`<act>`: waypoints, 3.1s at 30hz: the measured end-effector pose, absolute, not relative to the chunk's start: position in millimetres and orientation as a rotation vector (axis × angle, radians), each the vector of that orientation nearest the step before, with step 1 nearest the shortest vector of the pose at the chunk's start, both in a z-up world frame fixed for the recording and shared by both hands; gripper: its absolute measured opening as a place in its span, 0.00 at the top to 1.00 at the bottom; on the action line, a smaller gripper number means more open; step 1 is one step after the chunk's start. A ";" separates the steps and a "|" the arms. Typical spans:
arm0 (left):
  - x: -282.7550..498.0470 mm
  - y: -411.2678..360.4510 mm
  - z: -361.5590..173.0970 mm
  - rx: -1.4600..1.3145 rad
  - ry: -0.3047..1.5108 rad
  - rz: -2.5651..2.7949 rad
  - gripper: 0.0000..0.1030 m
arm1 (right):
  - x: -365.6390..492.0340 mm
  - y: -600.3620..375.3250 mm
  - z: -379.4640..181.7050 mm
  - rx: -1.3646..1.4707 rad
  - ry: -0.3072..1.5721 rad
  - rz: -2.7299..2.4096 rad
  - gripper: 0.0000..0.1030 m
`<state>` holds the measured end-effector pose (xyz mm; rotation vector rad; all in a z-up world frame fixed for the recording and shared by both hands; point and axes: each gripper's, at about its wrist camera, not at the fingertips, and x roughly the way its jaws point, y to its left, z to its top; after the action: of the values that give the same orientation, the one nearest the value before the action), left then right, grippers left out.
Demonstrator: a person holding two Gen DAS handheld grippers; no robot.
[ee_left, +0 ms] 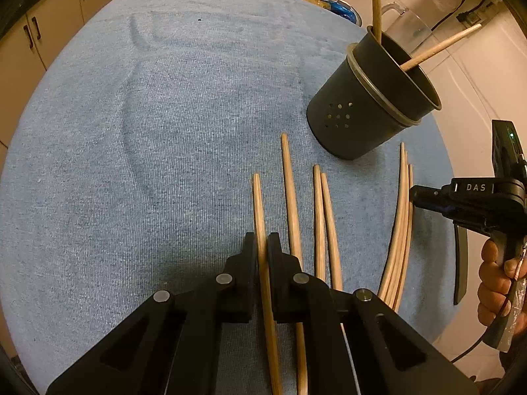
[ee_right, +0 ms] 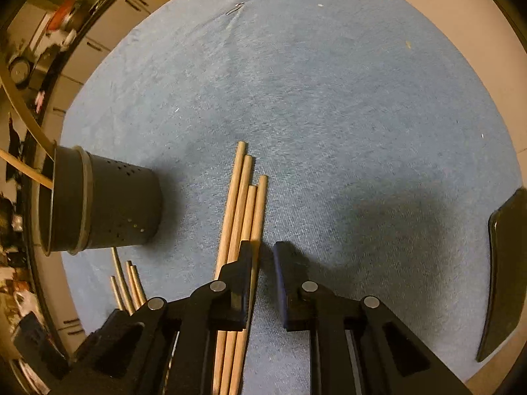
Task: Organize utensils
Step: 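Close the left tool on a chopstick while the right tool grasps another chopstick, then raise the left tool's chopstick over the cup while the right tool carries its chopstick there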
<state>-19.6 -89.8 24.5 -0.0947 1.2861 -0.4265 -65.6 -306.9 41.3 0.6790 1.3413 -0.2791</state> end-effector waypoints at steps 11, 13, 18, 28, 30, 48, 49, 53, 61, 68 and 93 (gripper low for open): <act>-9.9 -105.0 25.8 -0.051 1.261 -0.420 0.94 | -43.4 -297.0 46.7 0.534 1.380 -0.264 0.94; -11.2 -101.9 28.2 -0.080 1.253 -0.435 0.94 | -53.5 -302.7 49.3 0.609 1.333 -0.229 0.94; -18.6 -93.1 57.7 -0.126 1.155 -0.472 0.94 | -79.8 -299.1 86.3 0.628 1.183 -0.154 0.94; -36.4 -77.9 117.5 -0.152 1.002 -0.501 0.94 | -129.3 -265.2 169.1 0.516 0.910 -0.036 0.94; -39.8 -75.7 125.2 -0.150 0.984 -0.510 0.94 | -135.3 -260.7 177.9 0.507 0.887 -0.029 0.94; -61.3 -61.5 165.8 -0.126 0.900 -0.532 0.94 | -152.4 -251.0 208.1 0.507 0.775 -0.019 0.94; -61.8 -61.0 166.9 -0.125 0.898 -0.533 0.94 | -152.7 -250.5 209.1 0.508 0.773 -0.019 0.94; -63.5 -58.6 171.6 -0.123 0.888 -0.538 0.94 | -154.2 -250.5 215.9 0.506 0.753 -0.023 0.94; -61.4 -57.3 181.3 -0.122 0.867 -0.538 0.94 | -155.7 -253.7 227.8 0.514 0.727 -0.027 0.94; -57.8 -58.1 185.0 -0.116 0.859 -0.537 0.94 | -155.5 -260.0 237.4 0.528 0.711 -0.028 0.94; -42.4 -65.0 231.3 -0.080 0.770 -0.532 0.94 | -148.5 -285.1 280.3 0.565 0.632 -0.022 0.94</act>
<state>-42.4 -65.0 231.3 -0.0800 0.7699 -0.5322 -148.5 -285.1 280.3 0.5646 0.6325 -0.0217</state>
